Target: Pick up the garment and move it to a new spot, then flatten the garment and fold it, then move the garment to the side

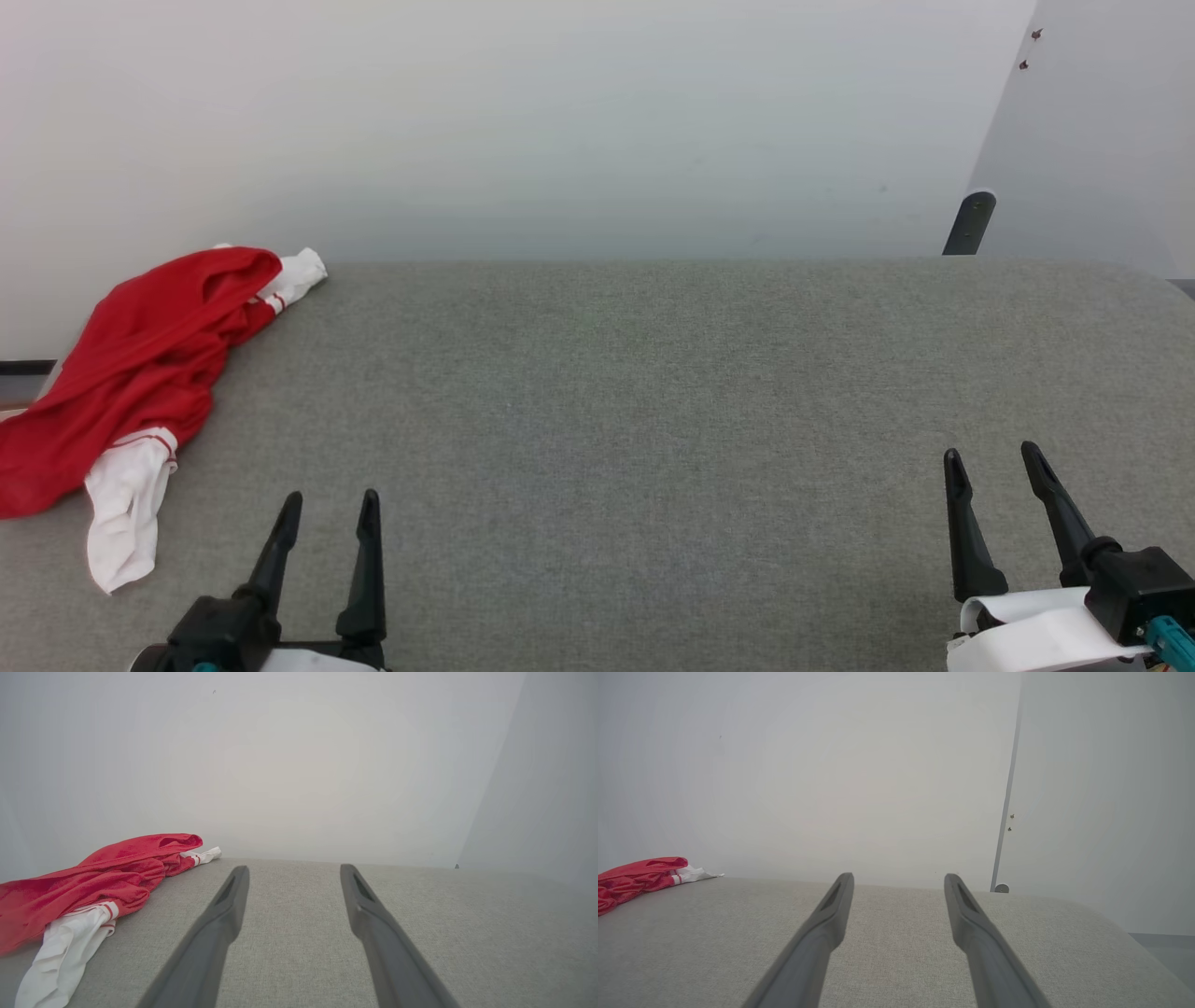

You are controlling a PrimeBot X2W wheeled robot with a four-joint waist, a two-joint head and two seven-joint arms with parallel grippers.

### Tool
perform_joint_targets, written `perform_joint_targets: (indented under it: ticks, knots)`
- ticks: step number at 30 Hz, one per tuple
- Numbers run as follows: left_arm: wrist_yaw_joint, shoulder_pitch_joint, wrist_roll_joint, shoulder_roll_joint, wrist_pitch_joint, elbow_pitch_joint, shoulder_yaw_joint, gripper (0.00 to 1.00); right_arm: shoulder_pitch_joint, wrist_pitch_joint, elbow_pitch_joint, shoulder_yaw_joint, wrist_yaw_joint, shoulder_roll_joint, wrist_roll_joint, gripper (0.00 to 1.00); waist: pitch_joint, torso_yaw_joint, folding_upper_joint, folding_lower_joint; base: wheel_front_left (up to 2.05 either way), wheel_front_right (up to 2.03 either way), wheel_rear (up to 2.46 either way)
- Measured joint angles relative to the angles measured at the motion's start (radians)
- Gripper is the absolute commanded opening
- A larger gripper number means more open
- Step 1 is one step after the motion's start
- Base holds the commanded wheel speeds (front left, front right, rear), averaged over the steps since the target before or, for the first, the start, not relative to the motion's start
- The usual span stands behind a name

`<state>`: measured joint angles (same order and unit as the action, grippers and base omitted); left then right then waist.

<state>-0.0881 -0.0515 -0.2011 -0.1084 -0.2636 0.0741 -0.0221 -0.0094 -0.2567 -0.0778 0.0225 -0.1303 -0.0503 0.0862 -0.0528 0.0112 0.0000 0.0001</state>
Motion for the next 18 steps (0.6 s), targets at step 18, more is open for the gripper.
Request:
perform_joint_targets:
  ticks: [18]
  knots:
    - [-0.010, -0.003, 0.011, 0.010, 0.000, 0.010, -0.007, 1.00, 0.014, 0.000, 0.000, 0.002, 0.000, 0.000, 0.002, 1.00, -0.005, 0.020, 0.0000, 0.0000, 0.00, 0.00, 0.00]
